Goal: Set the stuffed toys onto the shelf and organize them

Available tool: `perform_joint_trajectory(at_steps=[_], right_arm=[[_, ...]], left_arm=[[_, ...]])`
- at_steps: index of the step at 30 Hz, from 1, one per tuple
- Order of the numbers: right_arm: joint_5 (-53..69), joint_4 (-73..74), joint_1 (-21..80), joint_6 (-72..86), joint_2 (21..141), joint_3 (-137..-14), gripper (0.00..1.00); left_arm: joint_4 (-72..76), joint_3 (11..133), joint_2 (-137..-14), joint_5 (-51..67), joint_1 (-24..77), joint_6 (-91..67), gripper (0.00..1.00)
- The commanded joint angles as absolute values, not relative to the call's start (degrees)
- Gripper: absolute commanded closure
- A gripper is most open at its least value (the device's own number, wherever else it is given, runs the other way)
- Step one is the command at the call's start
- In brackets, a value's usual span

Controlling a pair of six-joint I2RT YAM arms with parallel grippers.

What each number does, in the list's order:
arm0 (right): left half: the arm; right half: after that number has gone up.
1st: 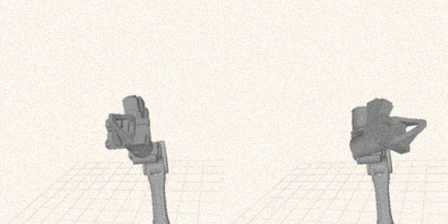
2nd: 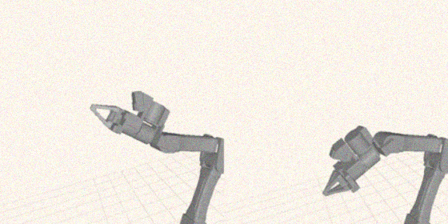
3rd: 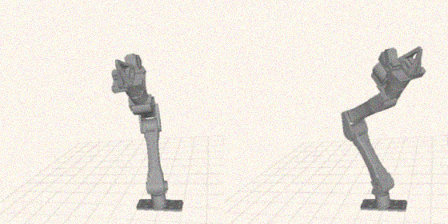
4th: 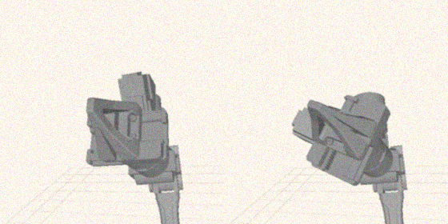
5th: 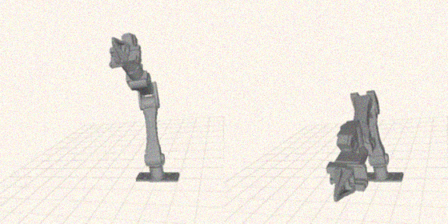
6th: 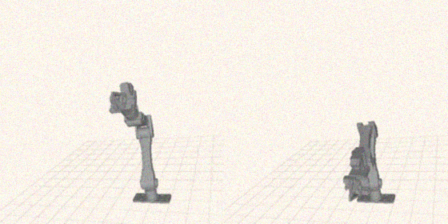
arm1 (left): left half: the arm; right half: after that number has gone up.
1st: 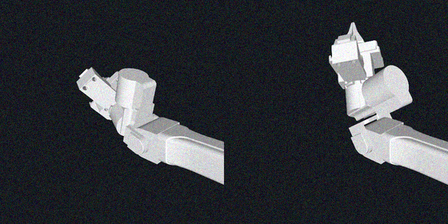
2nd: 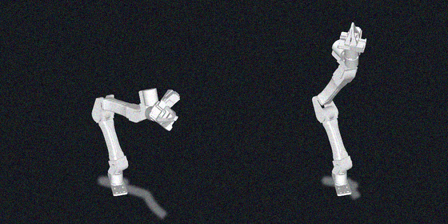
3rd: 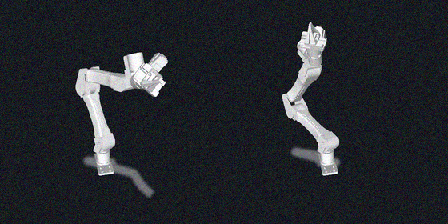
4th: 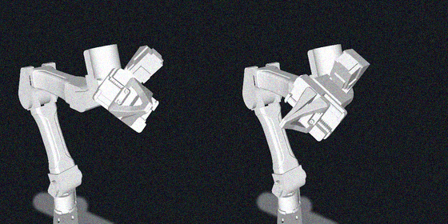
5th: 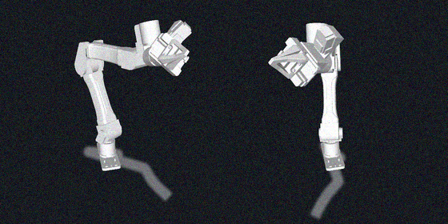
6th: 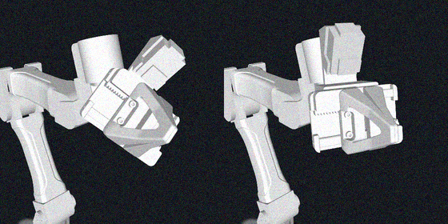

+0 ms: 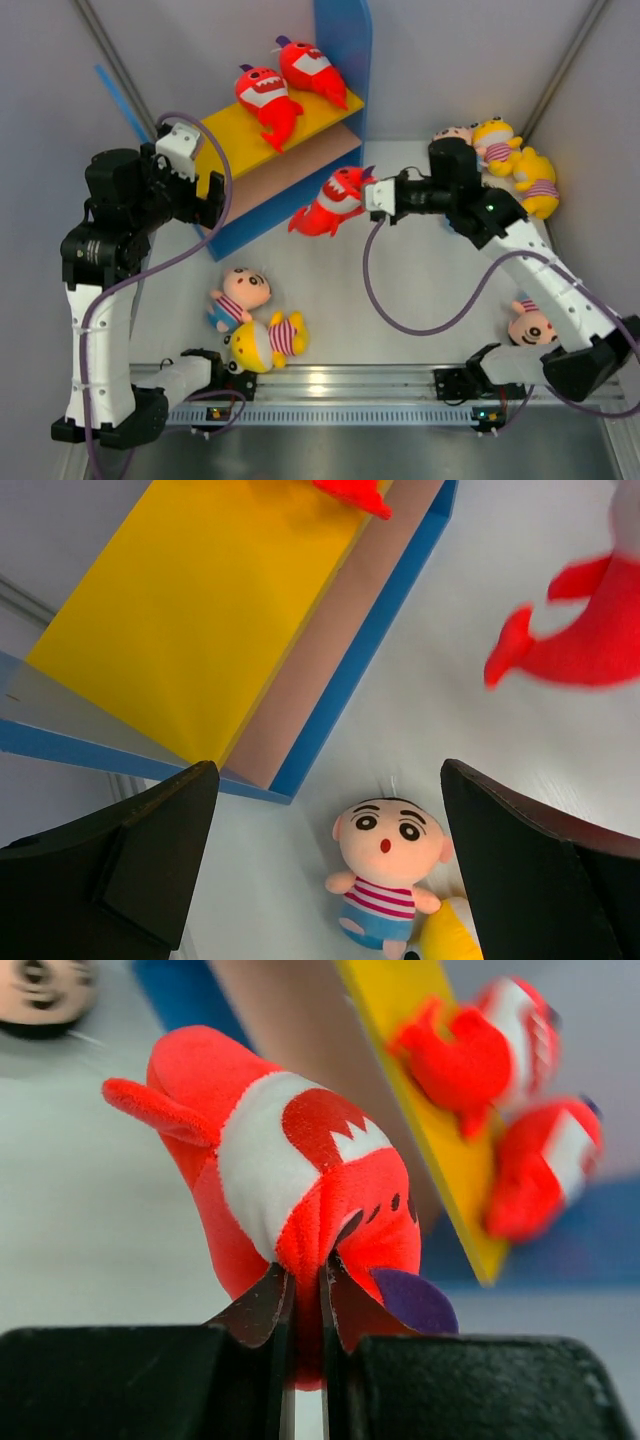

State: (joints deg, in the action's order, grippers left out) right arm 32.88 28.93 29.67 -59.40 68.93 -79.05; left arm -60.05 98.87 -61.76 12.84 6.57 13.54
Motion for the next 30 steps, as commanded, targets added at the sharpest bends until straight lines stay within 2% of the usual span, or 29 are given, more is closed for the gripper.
perform_joint_trajectory(at_steps=[1, 4, 7, 8, 12, 22, 25, 26, 27, 29, 30], right_arm=[[47.09, 44.47, 36.01, -76.89, 77.3, -86.47, 1.0], [50.61, 47.62, 40.32, -84.26, 84.43, -92.89, 1.0], [56.76, 46.16, 42.01, -86.49, 90.5, -98.69, 1.0], [58.26, 45.1, 42.19, -86.66, 91.48, -99.75, 1.0], [56.95, 43.5, 44.03, -86.66, 95.53, -102.65, 1.0], [63.01, 38.32, 46.75, -85.25, 101.24, -107.84, 1.0], [64.25, 34.73, 47.46, -83.94, 102.13, -108.46, 1.0], [64.51, 32.98, 47.72, -82.54, 102.13, -108.02, 1.0], [64.86, 30.44, 47.9, -81.83, 102.3, -107.84, 1.0], [66.62, 27.35, 47.99, -78.94, 102.39, -107.06, 1.0], [66.8, 25.77, 48.08, -77.71, 102.22, -106.53, 1.0]], left_arm=[[-58.8, 100.02, -60.82, 14.49, 6.5, 14.68, 0.01], [-58.8, 96.7, -60.56, 18.09, 6.5, 15.29, 0.01], [-58.8, 91.61, -60.82, 25.12, 6.5, 14.33, 0.01], [-58.8, 90.36, -60.91, 30.62, 6.5, 14.07, 0.01], [-58.71, 85.96, -61.78, 40.67, 6.94, 14.68, 0.01], [-58.71, 85.87, -65.21, 36.39, 11.95, 16.17, 0.01], [-58.71, 85.61, -65.3, 37.52, 11.95, 16.17, 0.05], [-58.71, 85.43, -65.39, 37.88, 11.95, 16.17, 0.09], [-58.8, 85.08, -65.48, 37.97, 11.95, 16.26, 0.24], [-58.71, 84.9, -65.57, 37.62, 11.95, 16.17, 0.44], [-58.71, 84.99, -65.57, 37.36, 11.95, 16.08, 0.79]])
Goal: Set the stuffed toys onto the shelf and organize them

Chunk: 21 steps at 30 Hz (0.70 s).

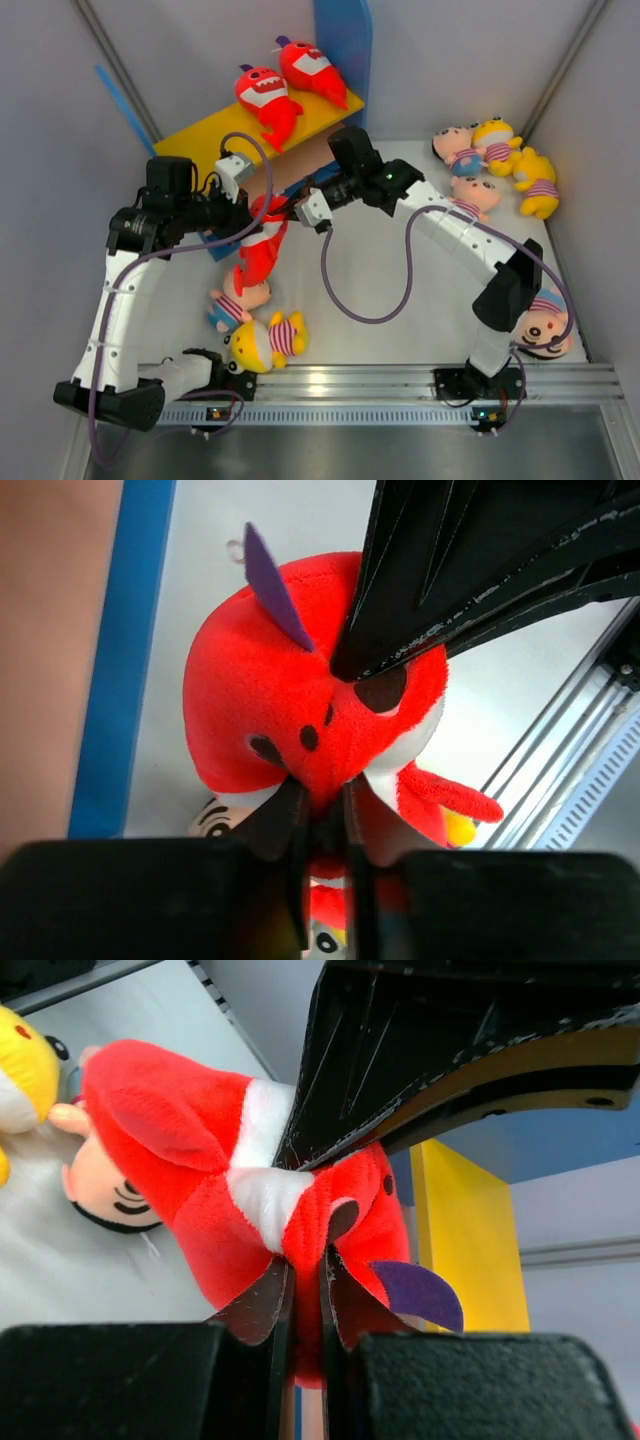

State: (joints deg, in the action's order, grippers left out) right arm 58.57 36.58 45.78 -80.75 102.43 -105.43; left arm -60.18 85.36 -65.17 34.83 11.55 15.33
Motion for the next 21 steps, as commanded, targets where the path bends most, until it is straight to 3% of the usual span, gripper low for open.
perform_joint_trajectory(at_steps=[1, 4, 5, 6, 7, 8, 12, 17, 21], right_arm=[[66.88, 21.84, 47.99, -75.0, 102.04, -105.83, 1.0], [66.01, 10.44, 48.08, -66.32, 100.46, -99.61, 0.86], [65.22, 5.24, 48.08, -62.96, 99.68, -97.32, 0.74], [64.0, -0.56, 47.99, -58.49, 97.32, -94.51, 0.47], [59.29, -7.66, 47.99, -46.88, 95.9, -91.18, 0.31], [55.93, -24.0, 48.08, -40.67, 94.32, -83.75, 0.2], [38.61, -47.7, 47.64, -20.34, 87.73, -69.98, 0.05], [26.12, -43.61, 47.64, 2.34, 85.08, -69.43, 0.03], [23.65, -46.02, 47.64, 5.54, 84.29, -67.69, 0.03]], left_arm=[[-58.62, 85.08, -65.48, 36.74, 11.95, 15.91, 0.97], [-58.54, 86.13, -65.56, 33.23, 11.95, 14.16, 1.0], [-58.36, 86.74, -65.83, 30.18, 11.87, 13.19, 1.0], [-57.49, 88.4, -65.74, 28.49, 11.87, 11.18, 1.0], [-57.39, 89.81, -66.0, 26.65, 11.87, 10.29, 1.0], [-57.13, 91.48, -66.44, 24.46, 11.87, 9.41, 1.0], [-55.64, 103.76, -68.55, 12.96, 11.87, 2.75, 1.0], [-49.93, 111.95, -71.8, 2.4, 11.78, -4.99, 1.0], [-49.22, 119.26, -77.6, -8.24, 11.78, -10.36, 1.0]])
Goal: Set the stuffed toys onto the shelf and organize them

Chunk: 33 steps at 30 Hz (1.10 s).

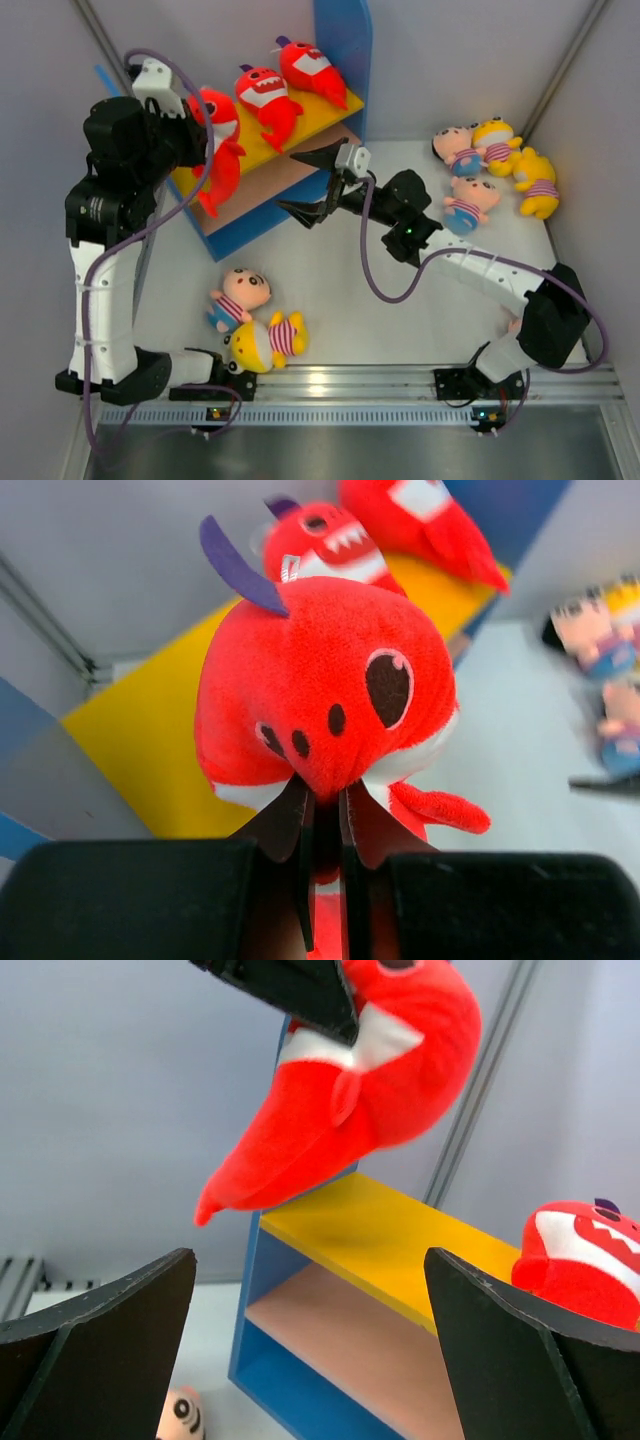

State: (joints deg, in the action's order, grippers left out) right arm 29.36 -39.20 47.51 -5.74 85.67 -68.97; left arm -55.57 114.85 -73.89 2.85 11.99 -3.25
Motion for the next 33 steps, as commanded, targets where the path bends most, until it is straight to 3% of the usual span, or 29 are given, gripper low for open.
perform_joint_trajectory(at_steps=[1, 17, 25, 31, 33], right_arm=[[23.64, -47.97, 47.72, 5.54, 84.03, -65.41, 0.04], [18.2, -45.09, 47.72, 1.14, 78.75, -58.36, 0.03], [16.52, -43.51, 47.72, 1.06, 78.05, -56.87, 0.03], [16.35, -43.07, 47.72, 0.53, 77.08, -56.34, 0.02], [16.17, -42.98, 47.72, 0.53, 76.55, -55.99, 0.02]], left_arm=[[-48.87, 119.96, -79.52, -13.05, 11.78, -11.68, 1.0], [-46.58, 131.13, -96.24, -33.91, 11.87, -23.91, 1.0], [-46.41, 124.9, -96.15, -30.85, 11.87, -25.22, 0.99], [-46.41, 124.01, -96.59, -31.2, 11.87, -23.73, 0.75], [-46.32, 123.84, -96.59, -31.29, 11.87, -23.82, 0.58]])
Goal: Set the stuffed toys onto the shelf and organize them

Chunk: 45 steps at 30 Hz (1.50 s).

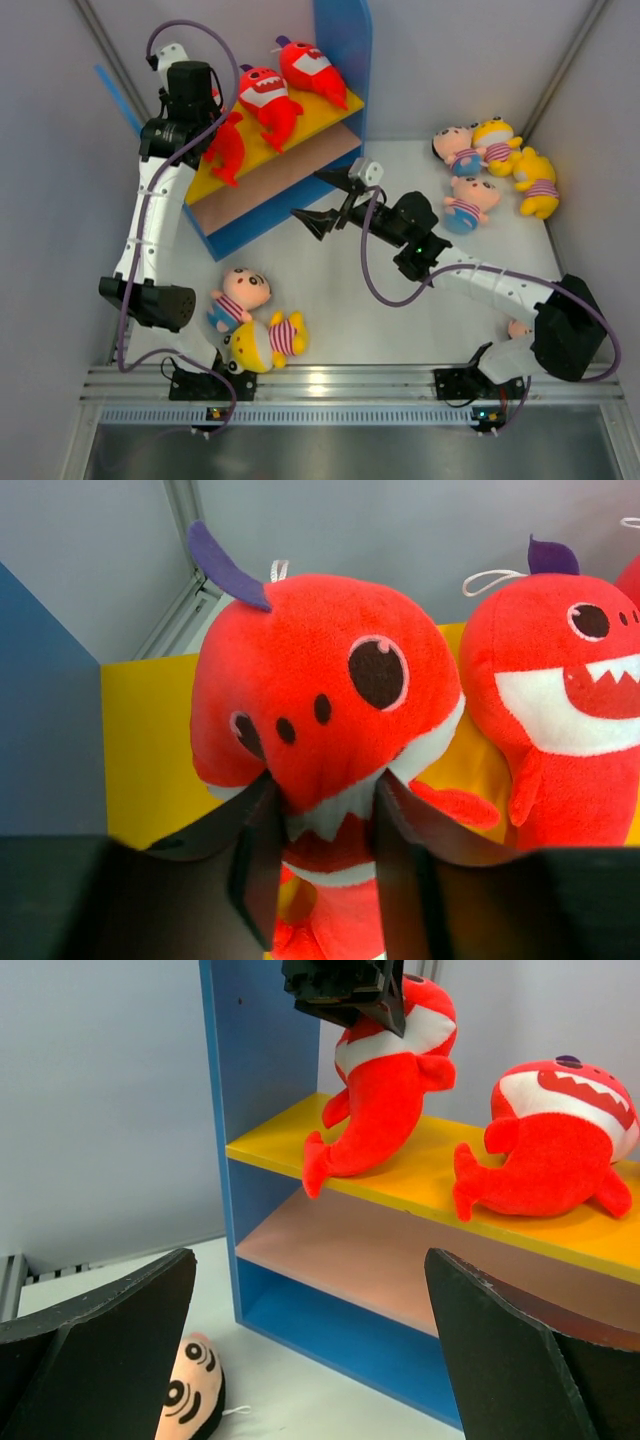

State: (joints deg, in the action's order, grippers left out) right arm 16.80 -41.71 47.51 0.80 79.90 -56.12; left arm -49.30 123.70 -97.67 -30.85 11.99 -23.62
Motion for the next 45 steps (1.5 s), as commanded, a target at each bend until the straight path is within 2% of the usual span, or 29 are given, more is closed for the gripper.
perform_joint_trajectory(at_steps=[1, 3, 4, 7, 14, 18, 25, 30, 32, 34, 38, 41, 45], right_arm=[[16.17, -42.63, 47.72, 0.53, 76.47, -55.9, 0.02], [16.35, -42.1, 47.72, -1.39, 76.03, -55.9, 0.02], [16.26, -41.84, 47.72, -1.49, 75.94, -55.99, 0.01], [14.68, -40.61, 47.72, -1.41, 75.41, -56.16, 0.01], [6.17, -28.06, 47.64, 1.3, 76.46, -61.86, 0.01], [4.75, -19.61, 47.64, 2.02, 77.43, -65.12, 0.01], [2.55, -14.34, 45.89, 4.13, 75.41, -65.56, 0.01], [-2.72, -0.2, 36.41, 11.5, 74.36, -66.27, 0.01], [-2.46, 5.17, 27.54, 19.04, 73.57, -64.61, 0.01], [-3.16, 6.32, 17.91, 25.8, 72.43, -60.76, 0.01], [-8.08, 3.97, 5.38, 30.85, 73.03, -54.68, 0.01], [-9.58, 3.6, 0.89, 29.1, 78.2, -55.19, 0.01], [-7.65, 8.69, -3.68, 30.48, 90.84, -62.21, 0.02]], left_arm=[[-46.32, 123.66, -96.68, -31.38, 11.87, -23.91, 0.55], [-46.14, 123.84, -96.59, -31.55, 11.87, -23.73, 0.52], [-45.88, 124.01, -96.59, -31.47, 11.87, -23.12, 0.45], [-45.35, 124.71, -96.59, -31.12, 11.87, -21.71, 0.43], [-44.65, 125.33, -96.41, -29.8, 11.87, -20.57, 0.24], [-43.94, 125.94, -96.85, -29.09, 11.87, -19.51, 0.22], [-43.86, 126.12, -95.54, -26.38, 11.87, -17.5, 0.22], [-43.95, 124.03, -90.63, -19.7, 11.87, -10.21, 0.16], [-44.03, 121.22, -86.43, -14.7, 11.87, -5.4, 0.11], [-43.95, 115.77, -83.16, -10.57, 11.87, -1.78, 0.06], [-44.12, 106.55, -74.02, -3.62, 11.87, 5.08, 0.01], [-44.64, 102.15, -69.35, -2.38, 11.87, 8.68, 0.01], [-50.0, 100.46, -66.45, -1.93, 11.87, 12.39, 0.01]])
